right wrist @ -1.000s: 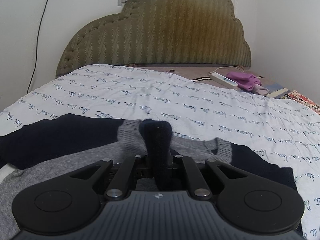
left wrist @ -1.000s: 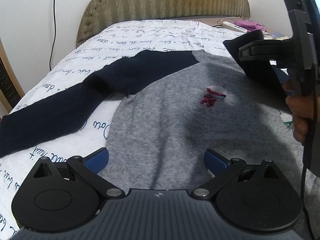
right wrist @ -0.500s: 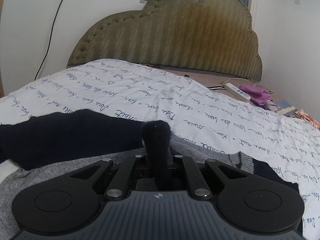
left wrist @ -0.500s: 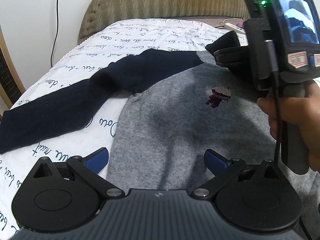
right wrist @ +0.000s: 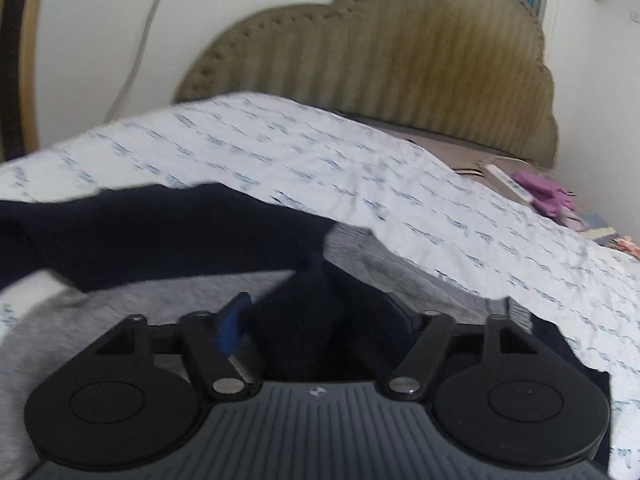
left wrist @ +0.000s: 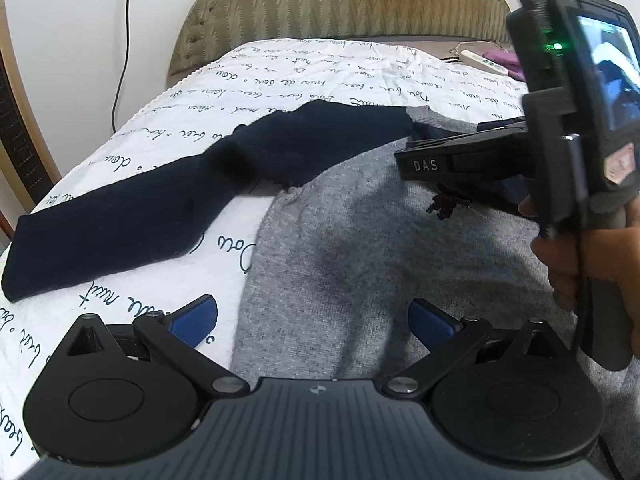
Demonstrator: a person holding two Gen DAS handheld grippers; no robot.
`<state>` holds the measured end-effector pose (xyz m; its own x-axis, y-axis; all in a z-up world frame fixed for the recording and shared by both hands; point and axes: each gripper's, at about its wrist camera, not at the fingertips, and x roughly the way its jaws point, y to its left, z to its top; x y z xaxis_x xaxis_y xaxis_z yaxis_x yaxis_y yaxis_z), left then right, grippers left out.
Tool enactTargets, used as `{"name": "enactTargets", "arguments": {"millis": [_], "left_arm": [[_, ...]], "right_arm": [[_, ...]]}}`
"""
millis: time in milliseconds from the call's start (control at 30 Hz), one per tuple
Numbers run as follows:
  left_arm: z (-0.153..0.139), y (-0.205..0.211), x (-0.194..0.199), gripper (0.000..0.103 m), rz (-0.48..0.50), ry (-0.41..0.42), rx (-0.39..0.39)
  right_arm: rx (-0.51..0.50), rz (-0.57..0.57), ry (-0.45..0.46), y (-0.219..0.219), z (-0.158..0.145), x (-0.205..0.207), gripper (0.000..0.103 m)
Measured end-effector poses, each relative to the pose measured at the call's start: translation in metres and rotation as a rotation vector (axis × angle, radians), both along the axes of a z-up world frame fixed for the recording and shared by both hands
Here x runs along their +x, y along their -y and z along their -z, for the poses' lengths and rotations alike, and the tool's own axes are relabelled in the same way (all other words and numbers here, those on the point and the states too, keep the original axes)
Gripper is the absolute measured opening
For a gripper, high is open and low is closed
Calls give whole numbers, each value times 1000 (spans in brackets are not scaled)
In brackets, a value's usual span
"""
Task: Fold small clothes
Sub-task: 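Lay the sleeve flat across the sweater body and open the right tool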
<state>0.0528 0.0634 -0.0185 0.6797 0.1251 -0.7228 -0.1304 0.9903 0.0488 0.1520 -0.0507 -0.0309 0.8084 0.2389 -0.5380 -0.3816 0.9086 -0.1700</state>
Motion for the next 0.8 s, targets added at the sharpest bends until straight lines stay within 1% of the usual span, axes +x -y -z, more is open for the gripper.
{"name": "enactTargets", "arguments": {"millis": [133,267,333,367,433,567,667,733,800], "left_arm": [[-2,-2,-3,103,-8,5,1],[-5,-3,-9,103,-16,10,1],[-5,-6,-9,103,-27,5,-18],[-6,-7,-10,103,-33,2,-30],[-6,-10,-10,103,-45,1,-47],[-10,-19,-14,103,-82,2,-66],[-13,-34,-18,103,-124,-7,-93],[-15,-49,-20,103,-193,-21,-102],[-16,-68,-22,103,-276,-64,-102]], "right_arm": [[0,12,-47,-2,0,1,72],[121,34,-84,11,-6,-6,72],[127,16,-143,12,-3,-8,72],[117,21,-150,12,-2,-11,72],[112,48,-124,15,-4,-21,72],[191,56,-112,29,-15,-44,72],[219,53,-97,39,-20,-62,72],[235,55,-92,44,-21,-71,72],[248,64,-92,47,-20,-78,73]]}}
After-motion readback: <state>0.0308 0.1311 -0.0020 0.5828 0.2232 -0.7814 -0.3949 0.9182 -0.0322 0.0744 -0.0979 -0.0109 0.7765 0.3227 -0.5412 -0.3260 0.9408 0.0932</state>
